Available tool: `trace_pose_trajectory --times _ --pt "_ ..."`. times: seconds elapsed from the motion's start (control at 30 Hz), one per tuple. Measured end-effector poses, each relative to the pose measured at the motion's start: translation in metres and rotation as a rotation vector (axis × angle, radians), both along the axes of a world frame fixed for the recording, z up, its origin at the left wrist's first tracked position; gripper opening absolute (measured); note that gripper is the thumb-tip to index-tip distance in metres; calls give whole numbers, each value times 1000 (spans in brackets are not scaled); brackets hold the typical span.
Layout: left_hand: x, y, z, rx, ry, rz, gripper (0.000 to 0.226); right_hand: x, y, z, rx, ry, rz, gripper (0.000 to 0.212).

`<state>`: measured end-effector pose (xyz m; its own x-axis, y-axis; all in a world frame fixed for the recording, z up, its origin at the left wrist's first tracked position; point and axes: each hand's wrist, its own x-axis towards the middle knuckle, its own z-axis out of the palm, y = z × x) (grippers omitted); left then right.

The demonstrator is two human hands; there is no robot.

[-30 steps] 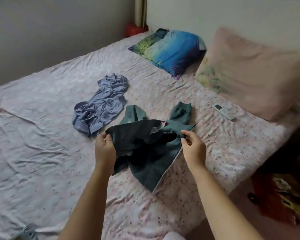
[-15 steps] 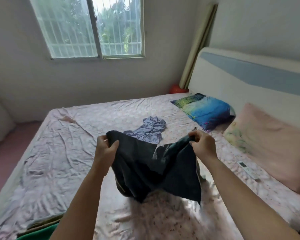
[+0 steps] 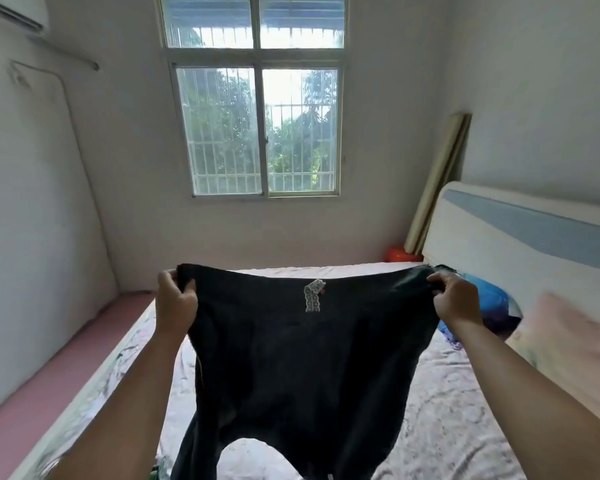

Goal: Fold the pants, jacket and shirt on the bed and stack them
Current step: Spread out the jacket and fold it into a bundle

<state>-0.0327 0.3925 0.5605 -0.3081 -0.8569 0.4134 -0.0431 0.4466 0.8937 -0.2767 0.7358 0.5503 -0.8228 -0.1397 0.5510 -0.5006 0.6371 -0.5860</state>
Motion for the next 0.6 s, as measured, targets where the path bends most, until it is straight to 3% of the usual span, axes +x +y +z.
trace_pose_trajectory --times 0.17,0.27,0.43,0.6 --pt "15 15 23 -30 -27 58 30 -3 22 7 -126 -79 -38 37" --pt "25 28 40 -93 -6 -28 45 -1 19 13 -197 -102 -39 33" --pt "48 39 42 -219 -196 -69 28 10 23 14 -301 -95 96 34" --pt "73 65 29 -257 -184 -128 27 54 21 18 -379 -80 301 38"
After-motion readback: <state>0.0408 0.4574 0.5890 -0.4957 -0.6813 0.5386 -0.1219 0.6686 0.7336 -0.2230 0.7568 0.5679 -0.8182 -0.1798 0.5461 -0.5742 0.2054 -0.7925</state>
